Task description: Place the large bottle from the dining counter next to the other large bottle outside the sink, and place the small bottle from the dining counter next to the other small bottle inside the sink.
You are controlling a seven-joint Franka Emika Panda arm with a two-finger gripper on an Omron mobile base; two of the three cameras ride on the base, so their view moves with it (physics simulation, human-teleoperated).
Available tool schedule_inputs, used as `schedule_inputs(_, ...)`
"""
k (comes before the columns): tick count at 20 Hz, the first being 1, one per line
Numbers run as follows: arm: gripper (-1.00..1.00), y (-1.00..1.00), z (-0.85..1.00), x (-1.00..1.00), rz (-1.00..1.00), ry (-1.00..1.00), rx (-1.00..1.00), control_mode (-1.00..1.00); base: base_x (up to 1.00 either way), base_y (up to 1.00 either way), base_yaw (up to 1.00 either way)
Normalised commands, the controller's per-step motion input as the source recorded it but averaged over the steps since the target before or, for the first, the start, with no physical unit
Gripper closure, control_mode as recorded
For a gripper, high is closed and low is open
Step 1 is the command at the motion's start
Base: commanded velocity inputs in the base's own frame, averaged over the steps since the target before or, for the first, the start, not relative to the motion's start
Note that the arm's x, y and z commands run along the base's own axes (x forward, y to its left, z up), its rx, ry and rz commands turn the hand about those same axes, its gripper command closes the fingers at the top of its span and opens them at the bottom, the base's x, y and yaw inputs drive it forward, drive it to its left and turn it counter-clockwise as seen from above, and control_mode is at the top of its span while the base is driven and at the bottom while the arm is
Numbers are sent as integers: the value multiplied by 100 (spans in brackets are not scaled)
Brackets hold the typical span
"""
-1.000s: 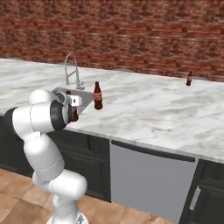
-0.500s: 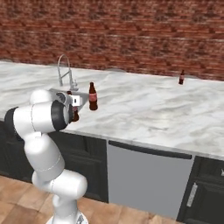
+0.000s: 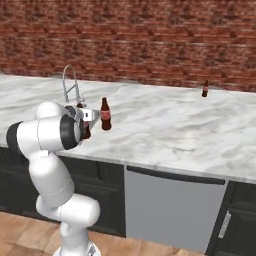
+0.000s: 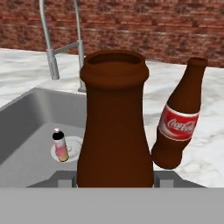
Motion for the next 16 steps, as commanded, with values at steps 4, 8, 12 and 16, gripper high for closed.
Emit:
schedule_inputs(4, 100, 0, 0, 0, 0, 0, 0, 100, 33, 31, -15)
schedule_inputs(8, 100, 0, 0, 0, 0, 0, 0, 100, 36, 30, -15)
schedule_inputs(12, 100, 0, 0, 0, 0, 0, 0, 100, 28, 31, -14)
schedule_inputs(16, 100, 0, 0, 0, 0, 0, 0, 100, 3, 18, -3)
